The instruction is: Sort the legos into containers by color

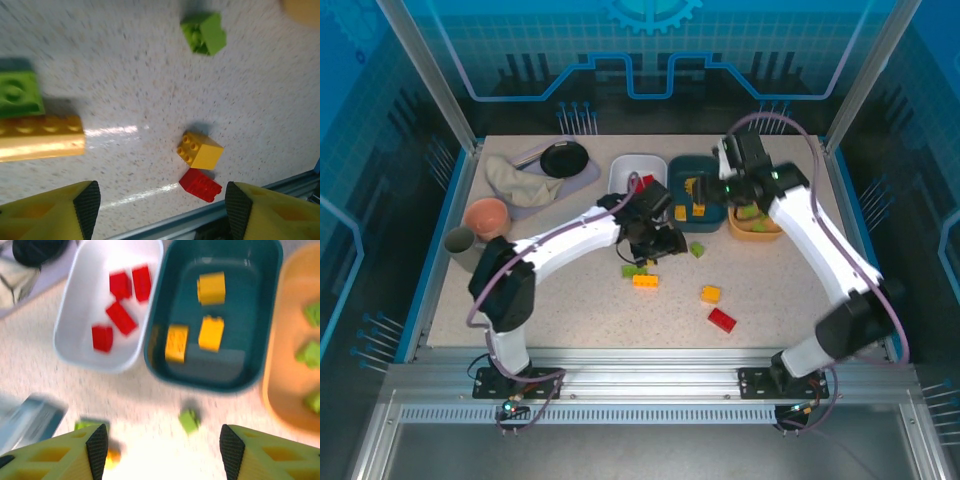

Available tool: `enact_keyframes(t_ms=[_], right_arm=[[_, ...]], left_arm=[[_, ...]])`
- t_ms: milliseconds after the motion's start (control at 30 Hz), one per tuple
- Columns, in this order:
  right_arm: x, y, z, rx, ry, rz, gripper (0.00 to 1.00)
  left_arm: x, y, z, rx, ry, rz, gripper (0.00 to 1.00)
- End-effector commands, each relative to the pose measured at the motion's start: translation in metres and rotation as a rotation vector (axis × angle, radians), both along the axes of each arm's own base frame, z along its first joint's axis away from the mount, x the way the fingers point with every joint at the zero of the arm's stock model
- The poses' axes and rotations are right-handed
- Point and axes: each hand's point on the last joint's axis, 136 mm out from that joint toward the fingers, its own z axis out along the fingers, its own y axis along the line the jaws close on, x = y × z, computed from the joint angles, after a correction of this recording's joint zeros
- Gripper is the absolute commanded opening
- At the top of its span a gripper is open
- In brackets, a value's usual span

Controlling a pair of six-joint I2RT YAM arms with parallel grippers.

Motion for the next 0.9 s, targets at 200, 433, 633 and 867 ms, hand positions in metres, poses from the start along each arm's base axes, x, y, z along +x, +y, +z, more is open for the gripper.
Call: enact_keyframes(t_ms=[200, 433, 633, 867], right_arm=[[-0.132, -0.016, -0.011, 0.078, -0.013, 0.062, 0.66], [-0.167, -0.038, 0.01, 0.12, -0.086, 0.051, 0.68], [-0.177, -0.047, 0.029, 0.128, -0.14, 0.056, 0.68], [-0.187, -0.055, 0.032, 0.14, -0.161, 0.044, 0.69]], left_arm=[[-0.08, -0.095, -0.027, 0.02, 0.395, -0.016, 0.7], [-0.106, -0.125, -0.037, 0.04, 0.504, 0.181, 0.74], [-0.106, -0.132, -0.063, 0.093, 0.513, 0.315, 0.75], [-0.094, -0.131, -0.085, 0.143, 0.476, 0.443, 0.72]])
